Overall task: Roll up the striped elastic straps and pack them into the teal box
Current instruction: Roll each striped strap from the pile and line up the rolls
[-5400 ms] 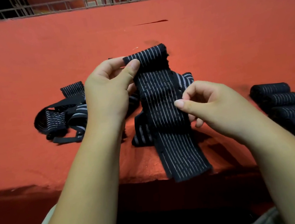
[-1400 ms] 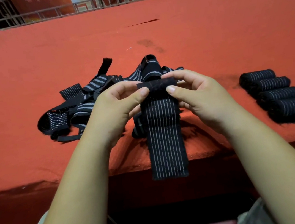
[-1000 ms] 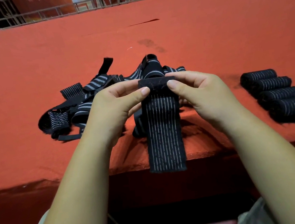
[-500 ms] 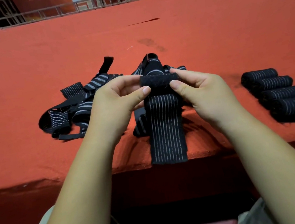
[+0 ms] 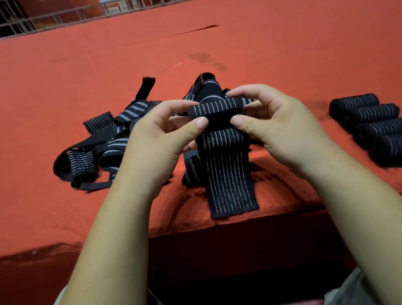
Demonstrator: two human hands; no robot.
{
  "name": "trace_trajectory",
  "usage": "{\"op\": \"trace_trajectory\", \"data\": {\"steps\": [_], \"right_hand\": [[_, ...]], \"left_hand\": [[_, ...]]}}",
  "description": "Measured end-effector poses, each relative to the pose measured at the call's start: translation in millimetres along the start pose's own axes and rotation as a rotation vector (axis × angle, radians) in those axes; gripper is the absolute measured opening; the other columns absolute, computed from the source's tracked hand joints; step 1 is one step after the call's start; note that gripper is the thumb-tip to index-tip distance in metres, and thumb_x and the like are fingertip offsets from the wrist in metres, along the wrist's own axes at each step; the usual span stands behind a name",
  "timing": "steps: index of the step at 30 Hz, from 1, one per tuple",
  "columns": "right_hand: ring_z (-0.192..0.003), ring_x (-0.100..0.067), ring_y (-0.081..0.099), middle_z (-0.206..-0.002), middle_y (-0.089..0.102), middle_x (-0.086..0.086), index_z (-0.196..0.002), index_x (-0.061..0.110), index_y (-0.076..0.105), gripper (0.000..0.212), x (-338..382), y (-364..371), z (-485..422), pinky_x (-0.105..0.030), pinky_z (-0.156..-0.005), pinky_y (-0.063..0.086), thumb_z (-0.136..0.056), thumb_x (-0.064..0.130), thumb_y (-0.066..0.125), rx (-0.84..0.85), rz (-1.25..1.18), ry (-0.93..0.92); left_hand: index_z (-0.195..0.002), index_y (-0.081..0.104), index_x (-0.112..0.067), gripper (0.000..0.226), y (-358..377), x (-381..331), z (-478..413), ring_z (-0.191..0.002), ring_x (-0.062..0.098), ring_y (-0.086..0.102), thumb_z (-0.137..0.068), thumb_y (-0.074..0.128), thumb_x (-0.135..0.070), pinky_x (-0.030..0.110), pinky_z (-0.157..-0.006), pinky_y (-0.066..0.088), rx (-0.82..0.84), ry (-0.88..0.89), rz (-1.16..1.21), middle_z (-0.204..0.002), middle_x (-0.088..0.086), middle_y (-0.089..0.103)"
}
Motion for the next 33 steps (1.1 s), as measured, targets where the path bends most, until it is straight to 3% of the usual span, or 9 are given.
{"op": "trace_trajectory", "data": {"steps": [5, 9, 14, 16, 20, 23, 29, 33], "right_hand": [[-0.083, -0.01, 0.066, -0.097, 0.07, -0.004, -0.132, 0.031, 0.073, 0.038, 1.6, -0.9, -0.6, -0.023, -0.073, 0.056, -0.097, 0.018, 0.08, 0.025, 0.002, 0.01], [-0.076, -0.005, 0.066, -0.095, 0.073, 0.002, -0.129, 0.021, 0.074, 0.032, 3.5, -3.0, -0.4, -0.019, -0.068, 0.053, -0.098, 0.013, 0.077, -0.009, -0.022, 0.001], [-0.095, -0.025, 0.075, -0.113, 0.075, -0.021, -0.123, 0.026, 0.074, 0.032, 1.7, -2.8, -0.1, -0.041, -0.087, 0.062, -0.098, 0.006, 0.076, 0.003, -0.009, -0.012], [-0.103, -0.033, 0.077, -0.116, 0.074, -0.022, -0.124, 0.027, 0.074, 0.034, 0.9, -2.6, 0.5, -0.048, -0.093, 0.063, -0.097, 0.007, 0.077, 0.012, -0.012, -0.008], [-0.091, -0.017, 0.074, -0.107, 0.079, -0.004, -0.128, 0.027, 0.075, 0.029, 1.1, -0.7, 1.3, -0.035, -0.084, 0.06, -0.099, 0.022, 0.077, 0.01, -0.06, 0.043], [-0.08, -0.015, 0.064, -0.097, 0.075, 0.001, -0.126, 0.021, 0.078, 0.023, -0.9, 0.8, 1.6, -0.039, -0.081, 0.057, -0.104, 0.024, 0.07, -0.01, -0.081, 0.068], [-0.088, -0.018, 0.071, -0.116, 0.079, -0.014, -0.124, 0.017, 0.078, 0.023, -1.8, 1.3, 3.1, -0.046, -0.086, 0.058, -0.103, 0.012, 0.069, -0.047, -0.096, 0.071], [-0.1, -0.021, 0.076, -0.118, 0.08, -0.01, -0.126, 0.015, 0.077, 0.025, -5.3, -1.5, 2.2, -0.05, -0.097, 0.061, -0.102, 0.01, 0.07, -0.073, -0.105, 0.061]], "left_hand": [[-0.123, 0.074, -0.015, 0.028, -3.8, -0.3, -0.4, -0.105, 0.024, 0.08, -0.097, 0.077, -0.005, 0.033, -0.087, 0.062, -0.014, 0.024, 0.028, -0.11, 0.008, 0.082], [-0.126, 0.074, -0.016, 0.03, -1.8, -1.6, -0.6, -0.108, 0.021, 0.079, -0.097, 0.077, -0.006, 0.029, -0.089, 0.062, -0.003, 0.026, 0.029, -0.112, 0.006, 0.083], [-0.125, 0.077, -0.014, 0.024, 2.1, 0.9, -1.5, -0.097, 0.023, 0.079, -0.103, 0.073, -0.023, 0.032, -0.086, 0.063, -0.006, -0.018, 0.086, -0.112, 0.014, 0.081], [-0.124, 0.076, -0.011, 0.023, 1.7, 2.2, -2.2, -0.102, 0.03, 0.079, -0.103, 0.073, -0.021, 0.033, -0.087, 0.063, -0.004, -0.019, 0.108, -0.113, 0.018, 0.08], [-0.125, 0.075, -0.011, 0.023, -0.6, 2.6, -3.0, -0.11, 0.033, 0.078, -0.103, 0.073, -0.017, 0.036, -0.091, 0.061, 0.0, -0.006, 0.139, -0.114, 0.017, 0.08], [-0.124, 0.076, -0.012, 0.023, -1.3, 1.5, -2.4, -0.113, 0.026, 0.078, -0.101, 0.075, -0.014, 0.036, -0.092, 0.062, -0.017, 0.007, 0.134, -0.114, 0.012, 0.082], [-0.117, 0.079, -0.009, 0.026, -3.5, 5.9, -1.4, -0.109, 0.022, 0.08, -0.094, 0.084, -0.019, 0.037, -0.096, 0.064, -0.134, -0.034, 0.132, -0.11, 0.007, 0.083], [-0.119, 0.078, -0.01, 0.028, -1.4, 7.1, -1.3, -0.108, 0.017, 0.08, -0.093, 0.085, -0.02, 0.032, -0.095, 0.064, -0.171, -0.054, 0.14, -0.109, 0.004, 0.084]]}}
Point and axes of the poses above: each hand's wrist, its own z-axis away from the middle knuckle, its own y-axis out of the palm, x = y × z, the point moved 6 cm from there along -z, towards the middle knuckle
